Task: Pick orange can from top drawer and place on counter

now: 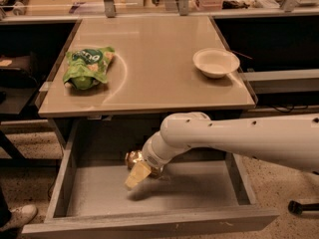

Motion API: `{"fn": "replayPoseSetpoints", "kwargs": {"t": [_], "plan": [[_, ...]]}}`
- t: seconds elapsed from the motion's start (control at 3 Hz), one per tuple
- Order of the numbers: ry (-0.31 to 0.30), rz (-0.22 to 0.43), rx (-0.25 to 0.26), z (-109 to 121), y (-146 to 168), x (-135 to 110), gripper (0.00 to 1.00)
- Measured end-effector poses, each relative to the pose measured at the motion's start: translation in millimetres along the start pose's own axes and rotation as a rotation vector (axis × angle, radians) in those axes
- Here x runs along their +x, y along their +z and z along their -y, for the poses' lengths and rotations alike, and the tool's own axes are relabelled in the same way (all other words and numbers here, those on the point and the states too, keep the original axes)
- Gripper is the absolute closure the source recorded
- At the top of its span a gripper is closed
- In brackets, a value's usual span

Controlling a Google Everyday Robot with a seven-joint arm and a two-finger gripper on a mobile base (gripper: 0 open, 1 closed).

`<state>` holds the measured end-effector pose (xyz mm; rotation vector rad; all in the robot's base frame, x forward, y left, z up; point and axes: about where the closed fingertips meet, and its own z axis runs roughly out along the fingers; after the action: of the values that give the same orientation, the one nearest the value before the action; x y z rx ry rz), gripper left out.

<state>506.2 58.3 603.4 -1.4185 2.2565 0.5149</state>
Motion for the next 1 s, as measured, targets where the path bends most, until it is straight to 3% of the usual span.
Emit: {"fn": "replayPoseSetpoints", "kwargs": {"t": [0.33,1.0], "plan": [[0.000,0.000,0.000,0.0,0.0,0.0,0.19],[0.000,0.000,0.000,0.0,0.0,0.0,0.65]]}}
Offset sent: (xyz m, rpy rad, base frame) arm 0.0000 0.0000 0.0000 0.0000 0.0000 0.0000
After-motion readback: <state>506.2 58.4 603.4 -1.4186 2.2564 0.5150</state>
